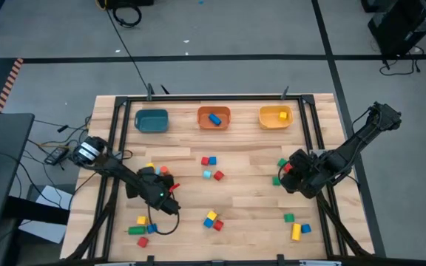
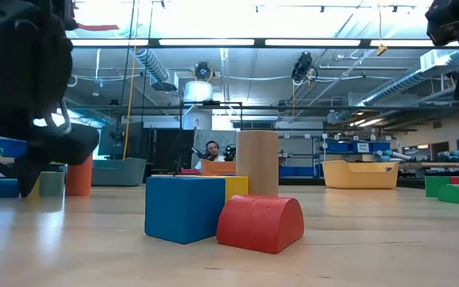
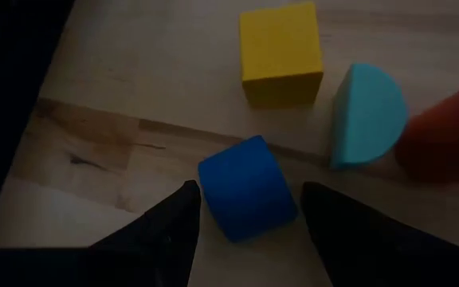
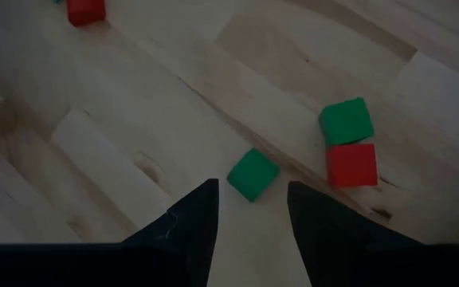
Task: Sort blocks by size
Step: Put the blue half-circle block into the blue bin
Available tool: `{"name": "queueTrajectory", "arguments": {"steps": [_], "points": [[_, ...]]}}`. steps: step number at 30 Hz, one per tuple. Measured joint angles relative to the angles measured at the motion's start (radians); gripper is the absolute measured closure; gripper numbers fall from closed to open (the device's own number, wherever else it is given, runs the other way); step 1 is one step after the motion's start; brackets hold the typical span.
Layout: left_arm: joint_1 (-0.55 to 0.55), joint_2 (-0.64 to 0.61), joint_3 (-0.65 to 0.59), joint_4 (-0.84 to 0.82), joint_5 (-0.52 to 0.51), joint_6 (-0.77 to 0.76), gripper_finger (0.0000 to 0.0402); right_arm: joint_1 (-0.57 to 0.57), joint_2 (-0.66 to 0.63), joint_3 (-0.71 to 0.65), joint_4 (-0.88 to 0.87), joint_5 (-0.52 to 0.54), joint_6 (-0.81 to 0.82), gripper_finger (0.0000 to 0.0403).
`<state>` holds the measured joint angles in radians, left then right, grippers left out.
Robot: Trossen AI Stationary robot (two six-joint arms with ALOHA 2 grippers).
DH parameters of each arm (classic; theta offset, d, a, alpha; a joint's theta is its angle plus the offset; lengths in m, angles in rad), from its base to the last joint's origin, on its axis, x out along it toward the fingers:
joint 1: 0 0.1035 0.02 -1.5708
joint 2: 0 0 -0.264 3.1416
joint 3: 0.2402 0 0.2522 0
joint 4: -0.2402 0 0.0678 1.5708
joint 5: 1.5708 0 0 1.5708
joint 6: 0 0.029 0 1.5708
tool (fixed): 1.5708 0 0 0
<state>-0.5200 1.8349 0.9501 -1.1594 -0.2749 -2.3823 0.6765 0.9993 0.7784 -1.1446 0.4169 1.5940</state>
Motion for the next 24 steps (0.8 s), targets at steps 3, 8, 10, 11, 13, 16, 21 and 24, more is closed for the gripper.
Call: {"name": "queueTrajectory", "arguments": {"steps": [3,8,10,11,13,16,21,24], "points": [[0.008,0.014,0.001,-0.005,-0.001,-0.001,0.0170,0.000,0.000,0.000,0.000,-0.012,0.000,0.0237],[0.009,0.015,-0.001,-0.005,0.000,0.016,0.0170,0.000,0.000,0.000,-0.001,-0.019,0.000,0.0237],[0.009,0.016,-0.002,-0.004,0.000,0.017,0.0170,0.000,0.000,0.000,0.000,-0.019,0.000,0.0237],[0.010,0.016,-0.002,-0.004,0.000,0.018,0.0170,0.000,0.000,0.000,-0.001,-0.018,0.000,0.0237],[0.010,0.016,-0.002,-0.002,0.001,0.018,0.0170,0.000,0.000,0.000,0.000,-0.018,0.000,0.0237],[0.009,0.017,-0.003,0.005,0.008,0.018,0.0170,0.000,0.000,0.000,0.000,-0.018,0.000,0.0237],[0.009,0.017,-0.005,0.012,0.018,0.018,0.0170,0.000,0.000,0.000,0.000,-0.012,0.000,0.0237],[0.009,0.017,-0.005,0.015,0.026,0.018,0.0170,0.000,0.000,0.000,0.008,0.005,0.000,0.0237]]}}
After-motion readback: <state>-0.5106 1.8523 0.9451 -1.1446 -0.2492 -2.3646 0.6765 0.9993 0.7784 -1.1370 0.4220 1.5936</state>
